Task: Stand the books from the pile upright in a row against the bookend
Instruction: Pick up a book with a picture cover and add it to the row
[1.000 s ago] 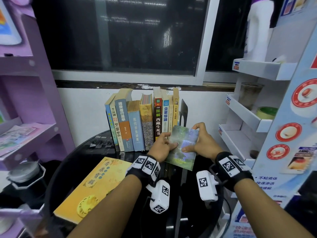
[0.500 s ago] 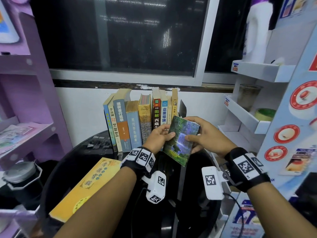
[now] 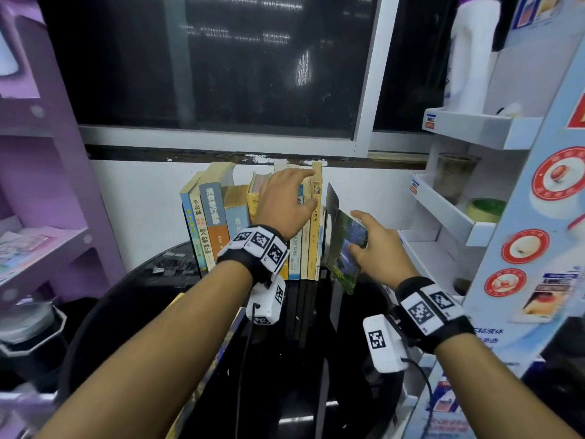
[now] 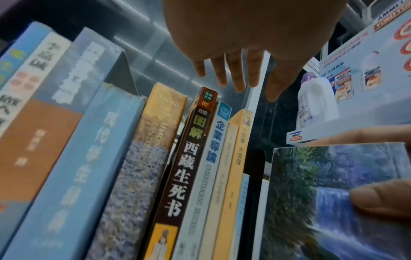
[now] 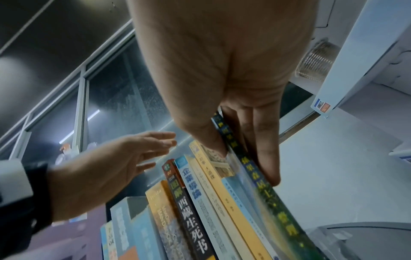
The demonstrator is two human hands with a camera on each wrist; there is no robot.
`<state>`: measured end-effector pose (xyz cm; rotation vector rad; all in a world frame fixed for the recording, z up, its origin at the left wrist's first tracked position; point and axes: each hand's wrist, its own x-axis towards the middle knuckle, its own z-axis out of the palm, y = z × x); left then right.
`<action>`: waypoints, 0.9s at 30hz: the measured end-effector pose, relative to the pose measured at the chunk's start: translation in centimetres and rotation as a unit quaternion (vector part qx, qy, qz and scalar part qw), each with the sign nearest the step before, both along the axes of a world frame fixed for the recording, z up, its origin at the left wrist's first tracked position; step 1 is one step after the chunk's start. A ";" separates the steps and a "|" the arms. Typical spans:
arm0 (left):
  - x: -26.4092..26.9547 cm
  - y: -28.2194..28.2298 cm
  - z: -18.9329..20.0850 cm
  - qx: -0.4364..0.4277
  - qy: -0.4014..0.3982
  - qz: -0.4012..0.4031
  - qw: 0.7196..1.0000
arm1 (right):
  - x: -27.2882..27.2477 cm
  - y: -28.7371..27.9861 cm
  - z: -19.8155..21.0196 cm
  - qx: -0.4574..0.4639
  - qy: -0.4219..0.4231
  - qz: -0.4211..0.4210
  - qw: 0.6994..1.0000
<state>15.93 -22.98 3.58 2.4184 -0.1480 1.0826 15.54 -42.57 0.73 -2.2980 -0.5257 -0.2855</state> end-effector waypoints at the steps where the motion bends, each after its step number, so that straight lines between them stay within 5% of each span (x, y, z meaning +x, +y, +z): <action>1: 0.4 0.2 0.1 0.027 0.008 0.008 1.000 | 0.0 0.3 -0.1 -0.004 0.003 -0.007 1.000; 10: 3.0 1.2 0.3 0.114 0.124 0.032 0.985 | 1.4 3.2 -2.1 -0.025 0.001 -0.016 1.000; 27: 3.1 2.6 -0.5 0.071 0.094 0.022 0.993 | 5.0 4.9 -3.8 -0.045 0.104 0.071 0.991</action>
